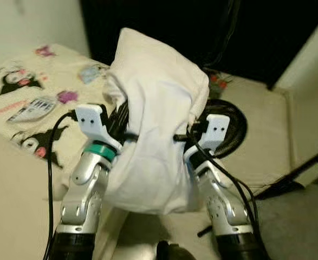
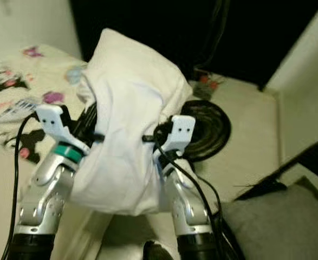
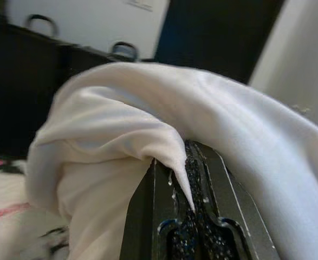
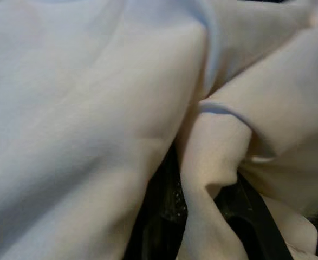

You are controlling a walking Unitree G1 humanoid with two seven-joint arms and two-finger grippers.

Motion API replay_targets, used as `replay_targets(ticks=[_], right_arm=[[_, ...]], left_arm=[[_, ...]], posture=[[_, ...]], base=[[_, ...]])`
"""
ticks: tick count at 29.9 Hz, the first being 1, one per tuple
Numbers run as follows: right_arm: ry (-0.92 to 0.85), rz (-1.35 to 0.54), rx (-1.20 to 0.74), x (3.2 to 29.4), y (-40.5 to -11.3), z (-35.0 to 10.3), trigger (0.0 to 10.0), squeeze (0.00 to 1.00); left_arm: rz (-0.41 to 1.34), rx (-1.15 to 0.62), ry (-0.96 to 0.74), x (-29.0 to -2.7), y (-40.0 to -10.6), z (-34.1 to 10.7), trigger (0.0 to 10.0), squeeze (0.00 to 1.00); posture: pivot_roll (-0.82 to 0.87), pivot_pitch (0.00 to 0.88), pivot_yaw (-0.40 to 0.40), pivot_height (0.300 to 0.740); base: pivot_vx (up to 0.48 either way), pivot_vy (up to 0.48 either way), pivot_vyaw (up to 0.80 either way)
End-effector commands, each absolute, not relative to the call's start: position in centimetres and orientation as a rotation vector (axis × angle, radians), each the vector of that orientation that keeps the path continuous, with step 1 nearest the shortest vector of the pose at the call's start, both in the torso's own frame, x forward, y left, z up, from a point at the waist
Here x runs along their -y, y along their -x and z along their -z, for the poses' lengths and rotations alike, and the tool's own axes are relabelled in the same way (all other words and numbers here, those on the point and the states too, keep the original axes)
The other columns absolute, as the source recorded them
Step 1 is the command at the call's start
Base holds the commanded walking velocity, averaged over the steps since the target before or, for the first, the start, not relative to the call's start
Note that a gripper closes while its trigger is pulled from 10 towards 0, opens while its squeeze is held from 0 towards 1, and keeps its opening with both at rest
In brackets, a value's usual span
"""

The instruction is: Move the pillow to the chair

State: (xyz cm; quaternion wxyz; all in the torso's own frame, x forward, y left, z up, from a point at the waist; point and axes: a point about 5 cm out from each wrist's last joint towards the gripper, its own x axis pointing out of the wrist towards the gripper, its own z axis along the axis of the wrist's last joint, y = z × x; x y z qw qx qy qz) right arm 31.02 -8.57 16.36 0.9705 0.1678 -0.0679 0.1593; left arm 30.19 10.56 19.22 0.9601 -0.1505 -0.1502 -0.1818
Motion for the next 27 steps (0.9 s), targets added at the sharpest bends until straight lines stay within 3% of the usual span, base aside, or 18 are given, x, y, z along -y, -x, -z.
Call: replay_targets(ticks=[1, 27], right_arm=[[-0.389, -0.425, 0.184, 5.7, -30.1, -17.7, 10.0, 0.0], [-0.363, -0.452, 0.226, 5.3, -29.9, -19.0, 10.0, 0.0]], left_arm=[[0.495, 0.314, 0.302, -8.3, -29.6, -19.7, 10.0, 0.0], [0.537, 0.354, 0.418, -8.1, -29.0, -20.7, 10.0, 0.0]], posture=[[0.0, 0.057, 0.05, 0.74], [-0.01, 0.062, 0.049, 0.74]], base=[[0.0, 0.0, -0.8], [0.0, 0.0, -0.8]])
